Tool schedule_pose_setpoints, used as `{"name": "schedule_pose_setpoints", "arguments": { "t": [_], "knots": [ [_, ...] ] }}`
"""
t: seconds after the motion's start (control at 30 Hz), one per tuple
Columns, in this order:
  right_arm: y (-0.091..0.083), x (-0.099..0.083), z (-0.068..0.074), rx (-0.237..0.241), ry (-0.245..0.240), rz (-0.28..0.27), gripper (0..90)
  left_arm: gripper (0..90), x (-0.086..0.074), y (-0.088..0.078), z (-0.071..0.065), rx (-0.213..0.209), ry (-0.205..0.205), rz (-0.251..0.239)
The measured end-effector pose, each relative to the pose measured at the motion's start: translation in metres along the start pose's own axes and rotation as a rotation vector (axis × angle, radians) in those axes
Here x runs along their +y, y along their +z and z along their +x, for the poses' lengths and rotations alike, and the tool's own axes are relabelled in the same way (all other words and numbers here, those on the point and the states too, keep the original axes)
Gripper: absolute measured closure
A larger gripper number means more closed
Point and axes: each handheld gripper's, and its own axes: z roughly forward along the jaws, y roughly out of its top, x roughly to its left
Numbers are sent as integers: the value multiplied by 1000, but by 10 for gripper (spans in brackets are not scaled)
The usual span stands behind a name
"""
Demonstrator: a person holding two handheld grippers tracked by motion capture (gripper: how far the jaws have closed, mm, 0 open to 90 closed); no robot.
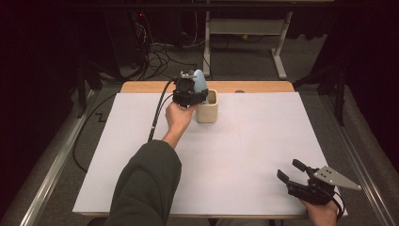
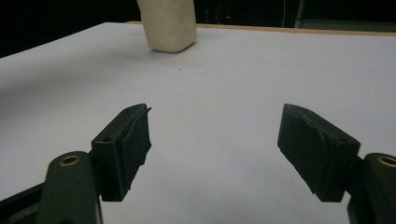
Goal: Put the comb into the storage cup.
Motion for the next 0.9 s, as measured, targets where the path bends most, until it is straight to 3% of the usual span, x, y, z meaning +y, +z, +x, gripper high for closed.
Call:
{"name": "schedule_pose_setpoints", "arguments": {
  "t": [0.43,0.9],
  "knots": [
    [1,0,0,2,4,1,258,466,-4,-2,3,20,22,24],
    [0,0,0,1,0,-1,258,346,-9,-9,5,52,60,33]
  ]
}}
